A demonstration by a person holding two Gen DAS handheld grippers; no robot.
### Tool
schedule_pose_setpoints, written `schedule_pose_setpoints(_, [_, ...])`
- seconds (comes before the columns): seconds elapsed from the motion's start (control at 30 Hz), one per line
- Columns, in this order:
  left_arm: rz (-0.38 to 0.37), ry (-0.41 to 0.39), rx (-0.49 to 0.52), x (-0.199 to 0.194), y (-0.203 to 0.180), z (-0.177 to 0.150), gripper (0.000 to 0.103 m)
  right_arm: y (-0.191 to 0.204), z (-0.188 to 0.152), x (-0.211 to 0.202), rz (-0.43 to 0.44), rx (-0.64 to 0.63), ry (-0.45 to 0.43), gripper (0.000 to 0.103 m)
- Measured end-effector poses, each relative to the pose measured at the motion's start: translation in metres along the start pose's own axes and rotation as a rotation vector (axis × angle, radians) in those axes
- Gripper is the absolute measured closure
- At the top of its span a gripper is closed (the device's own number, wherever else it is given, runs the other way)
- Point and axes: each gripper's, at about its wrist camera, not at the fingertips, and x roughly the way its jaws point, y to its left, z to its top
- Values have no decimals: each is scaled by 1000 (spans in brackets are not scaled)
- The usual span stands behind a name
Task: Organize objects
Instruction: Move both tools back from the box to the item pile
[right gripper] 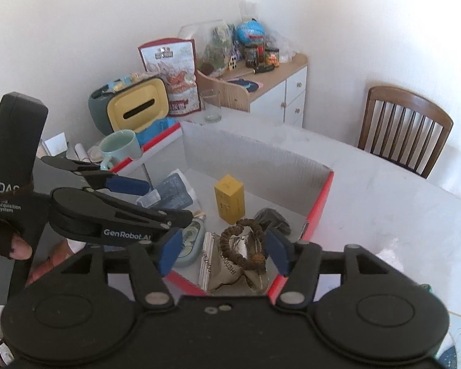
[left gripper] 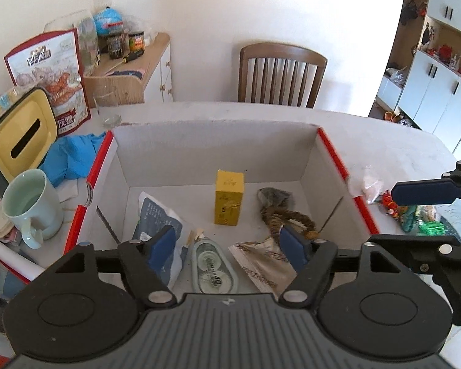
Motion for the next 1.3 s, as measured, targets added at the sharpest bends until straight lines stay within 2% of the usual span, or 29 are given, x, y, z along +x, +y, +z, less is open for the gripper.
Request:
schedule_pose_setpoints(0.1, [-5, -12, -2, -9, -9, 1, 26, -3, -2, -13, -4, 6, -19, 39])
schedule_pose_setpoints(0.3, [-25, -39, -6, -27, -28, 1, 20, -15, -8, -40, -16, 40, -55, 26])
schedule_pose_setpoints(0.67, [-60, -58, 25, -41, -80, -1, 18, -50, -30, -83, -49, 93, -93, 8])
schedule_pose_setpoints(0.8, [-67, -79, 42, -45, -102, 0, 16, -64, -40, -95, -68, 113, -101, 6])
schedule_pose_setpoints(1.17, [-96, -62, 78, -35, -157, 0, 11, -113, -70, -120, -115, 163, -106, 4])
schedule_pose_setpoints(1.3, [-96, -65, 97, -29, -175, -2, 3, -133, -85, -127, -142, 195, -109, 4])
